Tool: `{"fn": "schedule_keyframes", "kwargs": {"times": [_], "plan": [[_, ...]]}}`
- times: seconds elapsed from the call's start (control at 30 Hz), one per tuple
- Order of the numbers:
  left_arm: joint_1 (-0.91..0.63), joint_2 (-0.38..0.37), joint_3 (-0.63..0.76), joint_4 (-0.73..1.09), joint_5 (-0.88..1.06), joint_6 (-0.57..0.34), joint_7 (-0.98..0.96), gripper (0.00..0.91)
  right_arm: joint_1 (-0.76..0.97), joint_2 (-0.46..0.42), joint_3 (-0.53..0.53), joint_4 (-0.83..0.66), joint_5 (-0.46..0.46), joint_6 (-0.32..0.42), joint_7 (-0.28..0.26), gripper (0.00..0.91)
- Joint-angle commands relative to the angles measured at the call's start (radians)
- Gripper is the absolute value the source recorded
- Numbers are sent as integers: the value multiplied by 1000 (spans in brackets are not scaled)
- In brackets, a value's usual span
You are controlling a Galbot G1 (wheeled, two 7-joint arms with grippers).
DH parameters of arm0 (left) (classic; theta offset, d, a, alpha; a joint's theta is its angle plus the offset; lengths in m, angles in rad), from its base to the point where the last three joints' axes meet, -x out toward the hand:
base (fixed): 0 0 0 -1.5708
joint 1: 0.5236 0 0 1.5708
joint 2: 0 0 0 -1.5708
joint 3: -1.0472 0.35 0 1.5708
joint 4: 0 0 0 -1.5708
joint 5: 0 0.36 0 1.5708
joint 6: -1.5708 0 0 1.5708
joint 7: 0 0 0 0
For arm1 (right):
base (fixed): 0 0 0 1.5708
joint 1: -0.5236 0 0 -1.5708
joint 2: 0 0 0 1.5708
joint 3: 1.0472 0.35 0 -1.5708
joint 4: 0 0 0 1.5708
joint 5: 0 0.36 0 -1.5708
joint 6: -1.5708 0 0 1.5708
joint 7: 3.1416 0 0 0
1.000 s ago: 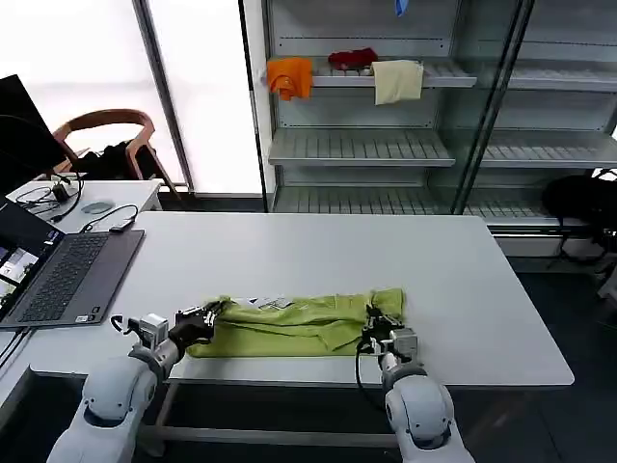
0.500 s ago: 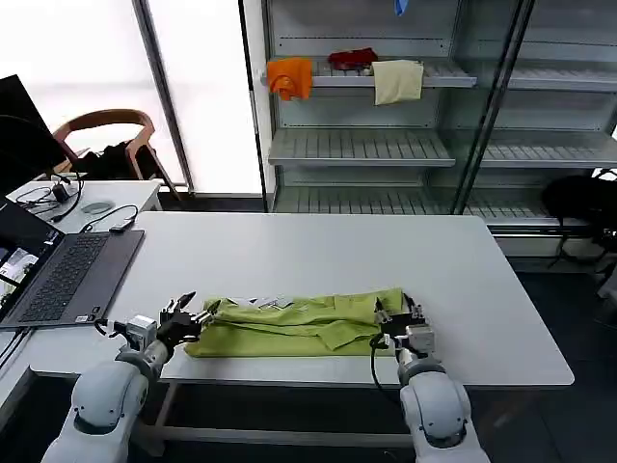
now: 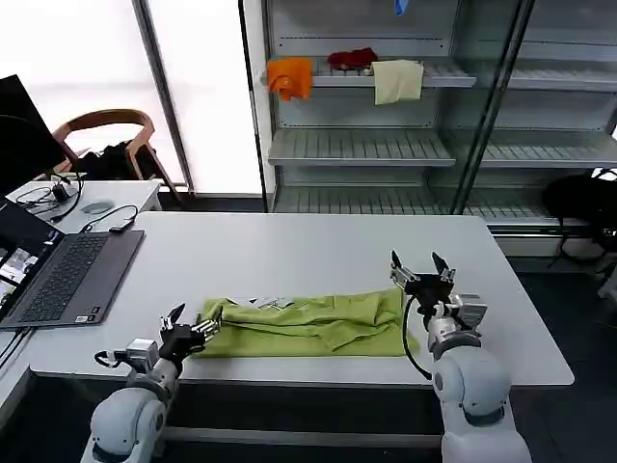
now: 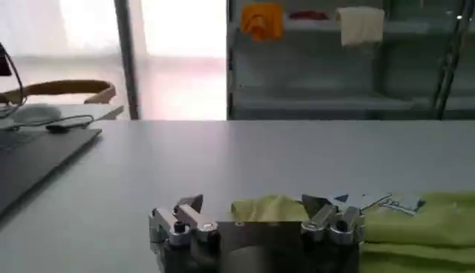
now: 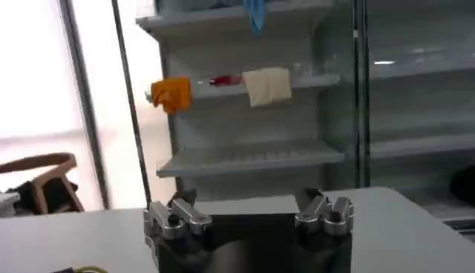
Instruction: Fold and organize the clothes.
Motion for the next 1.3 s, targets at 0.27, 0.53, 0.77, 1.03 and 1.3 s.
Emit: {"fn": "schedule_keyframes", "kwargs": {"times": [0.27, 0.53, 0.77, 1.03, 1.3], "plan": [[27, -59, 47, 35, -62, -54, -151, 464, 0, -13, 34, 23, 48, 10, -4, 907], [15, -71, 63, 53, -47, -55, -149, 0, -4, -12, 35, 12, 36, 6, -4, 907], [5, -71, 75, 59, -36, -77, -136, 0, -1, -22, 35, 4, 33, -4, -5, 907], [-6, -73, 81, 73, -2, -78, -135, 0, -5, -22, 41, -11, 31, -2, -16, 907], [6, -57, 52, 55, 87, -117, -73, 0, -2, -22, 45, -20, 31, -1, -13, 907]]}}
